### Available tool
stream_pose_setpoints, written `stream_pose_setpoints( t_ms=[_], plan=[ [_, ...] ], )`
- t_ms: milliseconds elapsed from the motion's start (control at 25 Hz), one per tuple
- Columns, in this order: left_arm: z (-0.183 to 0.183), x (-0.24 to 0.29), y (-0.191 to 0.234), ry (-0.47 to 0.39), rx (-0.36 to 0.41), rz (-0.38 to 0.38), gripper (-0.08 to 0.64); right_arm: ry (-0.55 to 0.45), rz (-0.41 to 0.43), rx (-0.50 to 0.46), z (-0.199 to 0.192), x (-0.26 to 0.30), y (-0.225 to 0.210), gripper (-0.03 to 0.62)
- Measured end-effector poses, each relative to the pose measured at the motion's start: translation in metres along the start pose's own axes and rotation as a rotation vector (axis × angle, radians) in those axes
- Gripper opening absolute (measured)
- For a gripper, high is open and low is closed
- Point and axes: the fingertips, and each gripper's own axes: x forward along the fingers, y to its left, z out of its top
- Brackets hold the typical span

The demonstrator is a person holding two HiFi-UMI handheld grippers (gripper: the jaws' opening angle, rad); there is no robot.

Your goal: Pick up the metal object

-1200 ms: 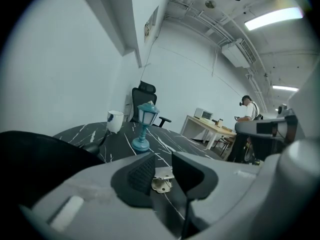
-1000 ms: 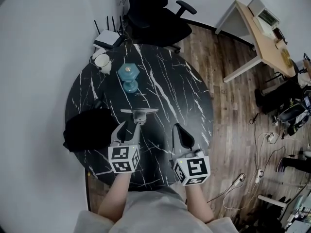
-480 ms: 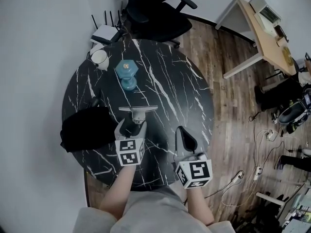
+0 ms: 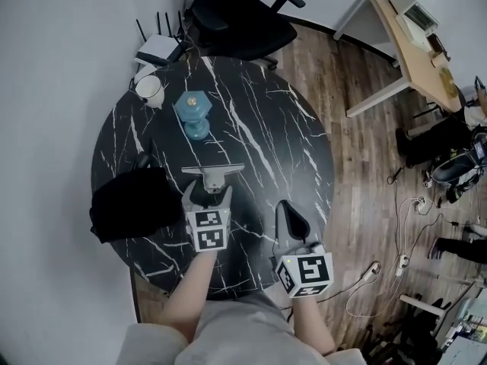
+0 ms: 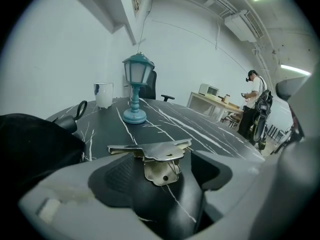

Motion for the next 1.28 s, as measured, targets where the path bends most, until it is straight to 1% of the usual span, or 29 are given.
stream_pose_setpoints(
  t_ms=[240,480,560,600,640,960,1080,1280],
  plan=[
    [-0.003,0.013,0.001,0.026,0.002,0.029,0.357,0.012,-0.005,-0.001,-0.005,0.001,0.001,0.000],
    [-0.008,0.022,0.005,0.062,-0.027,0.078,0.357,0.020,-0.004,-0.002,-0.006,0.003,0.000,0.000],
    [-0.009,0.022,0.005,0.071,-0.015,0.089,0.347,0.021,0.001,-0.004,-0.005,0.004,0.002,0.000],
    [-0.009,0.022,0.005,0.073,-0.005,0.093,0.330,0.020,0.003,-0.005,-0.005,0.004,0.002,0.000],
    [-0.010,0.022,0.006,0.075,0.001,0.097,0.287,0.020,0.005,-0.005,-0.004,0.004,0.003,0.000],
    [-0.009,0.015,0.009,0.064,-0.014,0.069,0.272,0.003,0.016,-0.011,0.001,0.000,0.007,0.000],
    [-0.004,0.006,0.008,0.045,0.011,0.054,0.272,-0.006,0.023,-0.016,0.006,-0.002,0.010,0.000],
    [0.011,-0.013,0.002,-0.016,0.062,0.025,0.272,-0.036,0.044,-0.023,0.015,-0.004,0.019,0.000]
  ],
)
